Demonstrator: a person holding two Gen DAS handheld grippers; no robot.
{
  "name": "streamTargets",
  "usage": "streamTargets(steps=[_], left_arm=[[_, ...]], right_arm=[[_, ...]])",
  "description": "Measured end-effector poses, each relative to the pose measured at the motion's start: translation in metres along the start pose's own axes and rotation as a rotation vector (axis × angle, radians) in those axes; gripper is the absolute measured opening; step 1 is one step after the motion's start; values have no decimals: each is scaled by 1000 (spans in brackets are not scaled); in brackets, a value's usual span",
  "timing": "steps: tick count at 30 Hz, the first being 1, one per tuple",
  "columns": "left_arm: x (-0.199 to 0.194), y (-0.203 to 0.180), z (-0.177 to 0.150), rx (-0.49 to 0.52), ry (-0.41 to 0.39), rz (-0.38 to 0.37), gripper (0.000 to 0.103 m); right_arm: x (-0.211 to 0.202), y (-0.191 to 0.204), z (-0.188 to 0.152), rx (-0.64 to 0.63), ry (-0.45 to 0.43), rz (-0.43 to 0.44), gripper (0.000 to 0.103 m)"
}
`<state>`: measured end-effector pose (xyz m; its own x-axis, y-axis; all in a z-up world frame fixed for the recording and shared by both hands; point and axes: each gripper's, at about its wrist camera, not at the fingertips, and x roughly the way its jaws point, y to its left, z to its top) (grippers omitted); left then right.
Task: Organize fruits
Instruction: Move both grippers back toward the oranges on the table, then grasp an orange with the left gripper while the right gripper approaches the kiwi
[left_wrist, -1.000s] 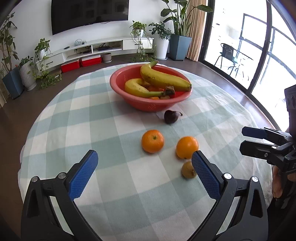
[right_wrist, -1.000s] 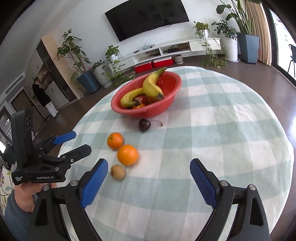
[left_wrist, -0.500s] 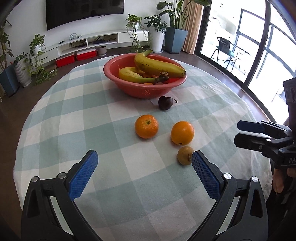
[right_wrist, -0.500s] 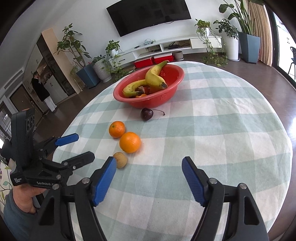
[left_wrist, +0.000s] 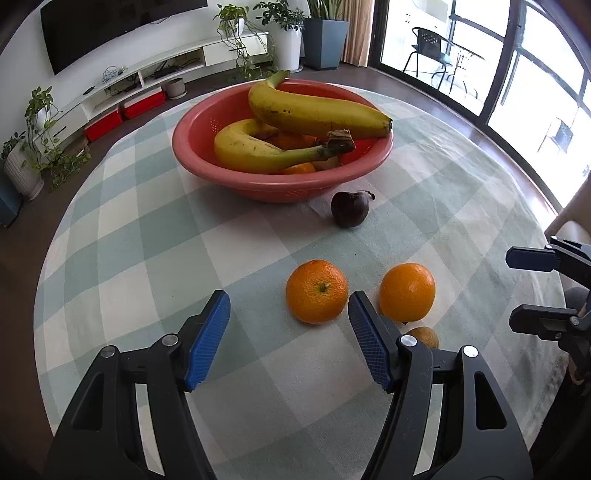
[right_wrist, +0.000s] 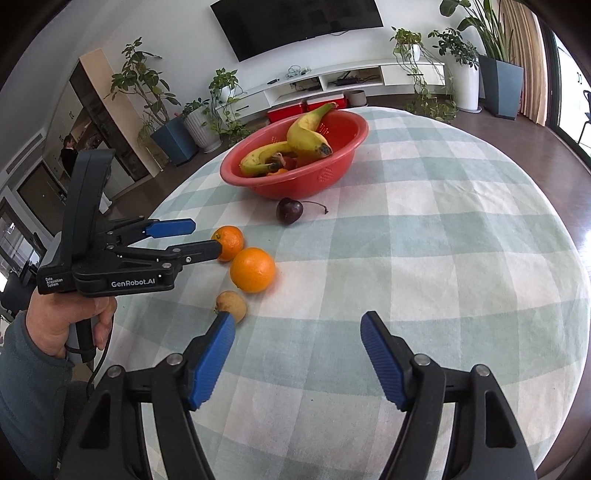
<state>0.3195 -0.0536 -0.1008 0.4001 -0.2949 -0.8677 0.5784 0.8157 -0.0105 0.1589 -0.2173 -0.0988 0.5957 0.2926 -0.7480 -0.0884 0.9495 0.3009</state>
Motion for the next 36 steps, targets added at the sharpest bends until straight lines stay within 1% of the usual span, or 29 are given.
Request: streamTargets(steps=[2, 5, 7, 9, 11, 13, 15, 18, 19, 29, 32, 36], left_arm=[[7, -2, 0, 12, 12, 7, 65], [14, -2, 0, 10, 16, -5, 64], [18, -1, 1, 9, 19, -13, 59], [21, -2, 2, 11, 20, -20, 57], [24, -3, 2, 17, 21, -25, 52], [26, -4, 2, 17, 20, -27, 52], [27, -3, 3, 17, 19, -33, 49], [27, -3, 3, 14, 11, -41, 41], [27, -4, 3, 17, 11, -45, 36], [28, -3, 1, 12, -1, -50, 36], [25, 1, -1, -7, -7, -62, 36], [20, 4, -5, -22, -13, -68, 36]], right_arm=[[1, 0, 0, 2, 2, 6, 74], [2, 0, 0, 0, 6, 7, 74], [3, -1, -1, 3, 9, 7, 73], [5, -1, -1, 7, 13, 7, 73], [5, -1, -1, 5, 14, 7, 73], [4, 2, -1, -3, 13, 11, 73], [4, 5, -1, -11, 14, 12, 73], [7, 10, -2, -19, 23, 17, 73], [8, 12, -2, -26, 25, 19, 72], [16, 30, -3, -57, 39, 17, 71], [20, 36, -2, -69, 42, 17, 70], [28, 45, 0, -89, 51, 11, 67]])
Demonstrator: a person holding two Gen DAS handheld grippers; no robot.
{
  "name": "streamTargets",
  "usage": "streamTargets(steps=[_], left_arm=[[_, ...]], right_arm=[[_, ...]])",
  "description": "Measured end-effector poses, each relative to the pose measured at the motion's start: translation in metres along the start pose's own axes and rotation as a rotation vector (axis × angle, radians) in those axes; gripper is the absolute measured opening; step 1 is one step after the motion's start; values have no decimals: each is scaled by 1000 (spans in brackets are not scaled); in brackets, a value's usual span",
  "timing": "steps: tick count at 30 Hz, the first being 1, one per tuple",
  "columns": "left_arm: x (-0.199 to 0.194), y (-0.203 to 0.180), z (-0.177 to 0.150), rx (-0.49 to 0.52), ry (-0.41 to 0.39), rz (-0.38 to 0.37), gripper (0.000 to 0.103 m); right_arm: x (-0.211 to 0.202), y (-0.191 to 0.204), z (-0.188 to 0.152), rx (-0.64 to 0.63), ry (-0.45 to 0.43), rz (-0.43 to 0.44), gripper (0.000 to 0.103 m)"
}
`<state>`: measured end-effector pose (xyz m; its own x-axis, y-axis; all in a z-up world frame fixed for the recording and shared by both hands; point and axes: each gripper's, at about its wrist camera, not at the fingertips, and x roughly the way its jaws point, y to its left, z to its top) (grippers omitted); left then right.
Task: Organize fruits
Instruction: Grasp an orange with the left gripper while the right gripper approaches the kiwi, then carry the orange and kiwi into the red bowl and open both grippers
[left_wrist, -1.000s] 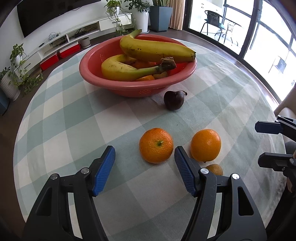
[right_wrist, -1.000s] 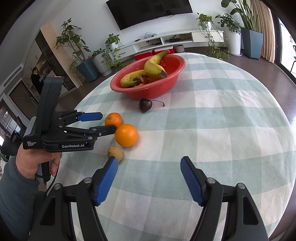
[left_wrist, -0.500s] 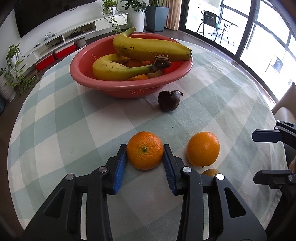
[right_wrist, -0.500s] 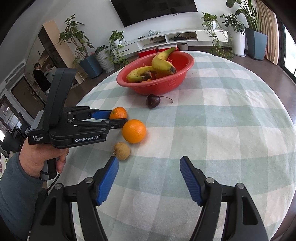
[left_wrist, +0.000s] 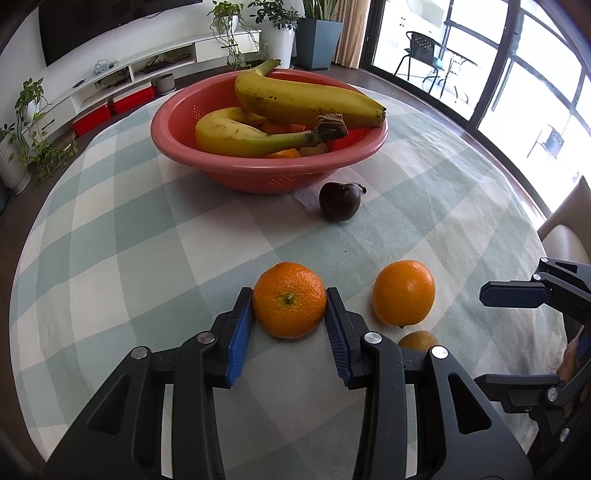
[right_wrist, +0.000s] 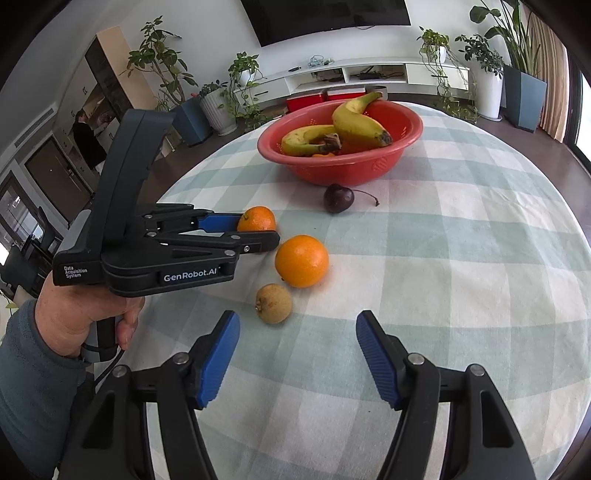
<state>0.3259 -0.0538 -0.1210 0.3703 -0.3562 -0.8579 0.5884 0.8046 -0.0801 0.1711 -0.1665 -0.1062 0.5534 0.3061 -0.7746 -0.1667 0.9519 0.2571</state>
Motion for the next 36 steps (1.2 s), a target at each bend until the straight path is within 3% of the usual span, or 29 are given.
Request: streamTargets(steps=[7, 12, 20, 26, 36], left_arm=[[-18, 6, -11, -39, -36, -12, 36], [-24, 7, -13, -47, -50, -18, 36], [-27, 10, -16, -60, -52, -25, 36], [-26, 11, -16, -65, -48, -28, 36], [-24, 9, -16, -62, -44, -34, 36]], right_arm=[[16, 12, 5, -27, 17, -25, 60], [30, 17, 8, -32, 44, -49, 48], [42, 22, 11, -57, 53, -87, 42], [43, 28, 10, -91, 58, -106, 29], [34, 24, 7, -59, 57, -80, 29]])
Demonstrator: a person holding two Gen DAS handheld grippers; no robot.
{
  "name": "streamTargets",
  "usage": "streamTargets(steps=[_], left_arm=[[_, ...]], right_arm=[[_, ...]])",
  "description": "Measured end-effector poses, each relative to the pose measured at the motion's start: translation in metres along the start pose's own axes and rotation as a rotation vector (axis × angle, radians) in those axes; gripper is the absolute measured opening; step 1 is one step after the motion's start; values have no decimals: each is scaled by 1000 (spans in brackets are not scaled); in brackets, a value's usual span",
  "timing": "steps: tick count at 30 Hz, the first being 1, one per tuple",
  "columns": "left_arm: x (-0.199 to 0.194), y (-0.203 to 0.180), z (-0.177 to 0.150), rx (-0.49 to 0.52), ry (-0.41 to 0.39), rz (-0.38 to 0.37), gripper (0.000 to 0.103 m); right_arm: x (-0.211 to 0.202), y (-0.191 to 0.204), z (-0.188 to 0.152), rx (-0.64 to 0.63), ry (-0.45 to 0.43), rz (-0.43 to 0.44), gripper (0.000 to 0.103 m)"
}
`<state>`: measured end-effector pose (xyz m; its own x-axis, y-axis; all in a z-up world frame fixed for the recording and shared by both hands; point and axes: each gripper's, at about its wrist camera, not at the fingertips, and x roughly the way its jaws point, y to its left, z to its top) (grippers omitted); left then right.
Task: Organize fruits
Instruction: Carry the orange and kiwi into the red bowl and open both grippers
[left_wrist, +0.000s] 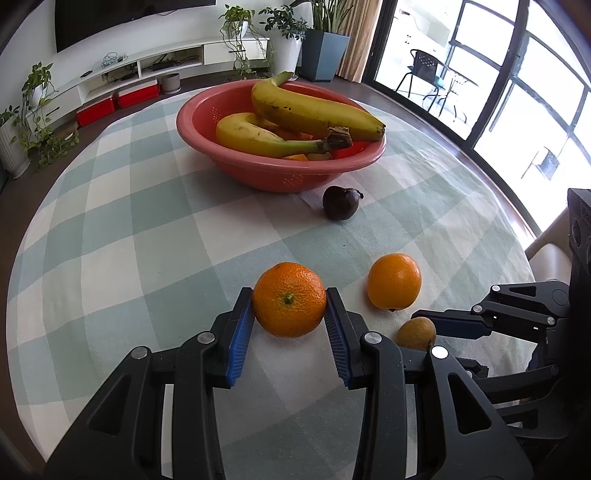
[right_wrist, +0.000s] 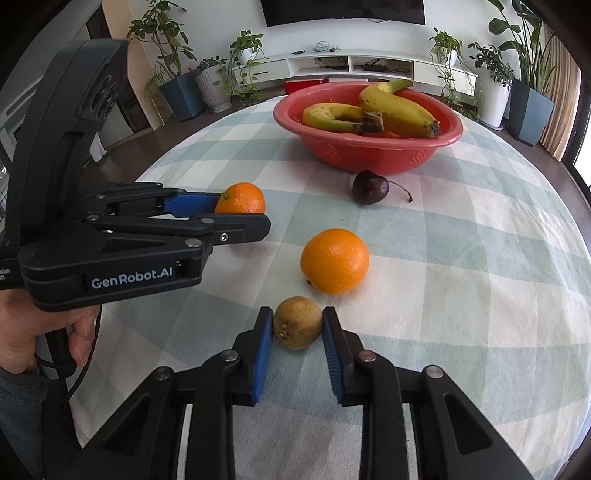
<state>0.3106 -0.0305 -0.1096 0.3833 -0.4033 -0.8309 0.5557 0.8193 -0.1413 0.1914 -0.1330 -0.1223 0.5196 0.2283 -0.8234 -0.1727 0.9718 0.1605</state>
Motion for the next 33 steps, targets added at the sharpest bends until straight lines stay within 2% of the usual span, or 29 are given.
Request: streamTargets(steps=[9, 14, 21, 26, 33], left_arm=[[-5, -2, 2, -15, -29, -15, 36], [-18, -5, 9, -17, -76, -24, 36], [-41, -2, 37, -39, -146, -13, 36], [-45, 0, 74, -17, -173, 17, 36], [-27, -1, 130, 15, -172, 48, 36]], right_arm=[[-27, -22, 0, 68, -33, 52, 29], [-49, -49, 15, 106, -86, 38, 29], [-87, -91, 65, 109, -202, -4, 29], [-102, -105, 111, 80, -268, -24, 29], [-71, -113, 163, 65, -249, 0, 29]])
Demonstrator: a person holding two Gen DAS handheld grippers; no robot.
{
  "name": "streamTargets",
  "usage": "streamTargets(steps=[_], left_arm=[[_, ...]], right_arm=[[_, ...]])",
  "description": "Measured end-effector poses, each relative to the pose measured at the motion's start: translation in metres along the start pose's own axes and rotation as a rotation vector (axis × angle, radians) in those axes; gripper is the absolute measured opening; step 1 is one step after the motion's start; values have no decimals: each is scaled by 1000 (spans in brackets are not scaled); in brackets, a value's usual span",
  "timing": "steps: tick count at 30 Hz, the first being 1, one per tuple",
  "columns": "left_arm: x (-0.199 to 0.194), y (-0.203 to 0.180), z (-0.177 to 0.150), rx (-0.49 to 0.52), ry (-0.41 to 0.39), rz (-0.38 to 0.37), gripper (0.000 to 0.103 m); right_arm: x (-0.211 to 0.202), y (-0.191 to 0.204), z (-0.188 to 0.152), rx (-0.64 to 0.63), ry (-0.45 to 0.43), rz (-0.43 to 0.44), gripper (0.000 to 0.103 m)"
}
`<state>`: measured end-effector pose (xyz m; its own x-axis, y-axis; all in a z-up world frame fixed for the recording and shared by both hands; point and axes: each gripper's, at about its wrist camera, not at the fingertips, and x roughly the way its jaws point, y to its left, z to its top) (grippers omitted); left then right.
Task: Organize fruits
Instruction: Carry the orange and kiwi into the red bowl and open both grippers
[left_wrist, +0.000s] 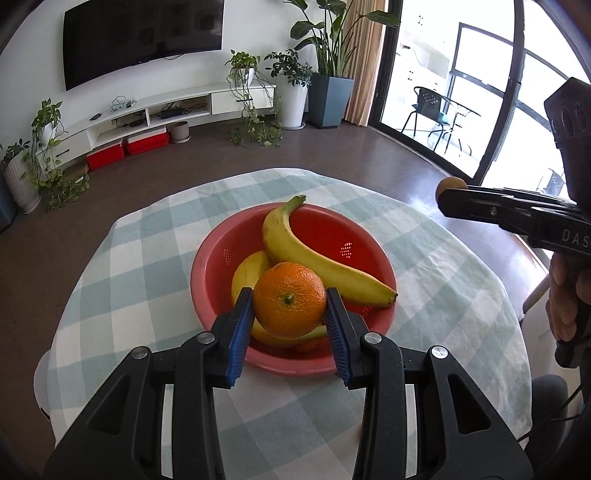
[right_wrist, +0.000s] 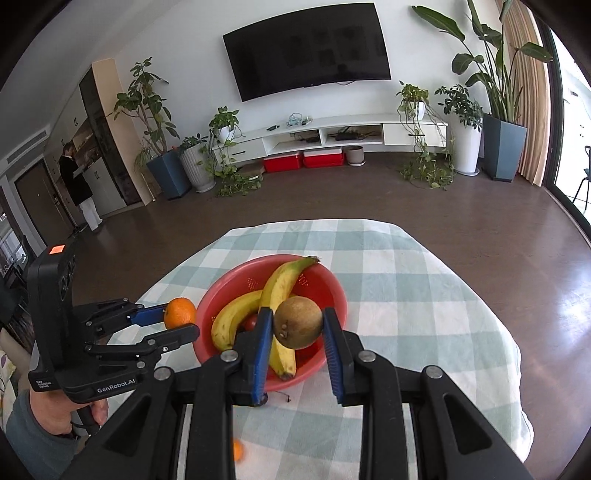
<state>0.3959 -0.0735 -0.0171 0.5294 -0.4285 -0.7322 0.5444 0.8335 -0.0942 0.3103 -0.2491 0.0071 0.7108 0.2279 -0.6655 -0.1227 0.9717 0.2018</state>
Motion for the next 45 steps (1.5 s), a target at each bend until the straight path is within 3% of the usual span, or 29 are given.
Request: streamTargets(steps=[7, 17, 30, 45], left_arm=[[36, 0, 13, 16, 32, 25, 36], [70, 1, 7, 31, 68, 42, 36], [83, 3, 0, 31, 74, 50, 36], [78, 0, -2, 37, 71, 64, 38]], right_arm=[[52, 2, 5, -8, 64, -14, 29], [90, -8, -4, -3, 131, -39, 29], [113, -8, -14, -24, 186, -65, 29], [112, -12, -19, -23, 187, -68, 30]])
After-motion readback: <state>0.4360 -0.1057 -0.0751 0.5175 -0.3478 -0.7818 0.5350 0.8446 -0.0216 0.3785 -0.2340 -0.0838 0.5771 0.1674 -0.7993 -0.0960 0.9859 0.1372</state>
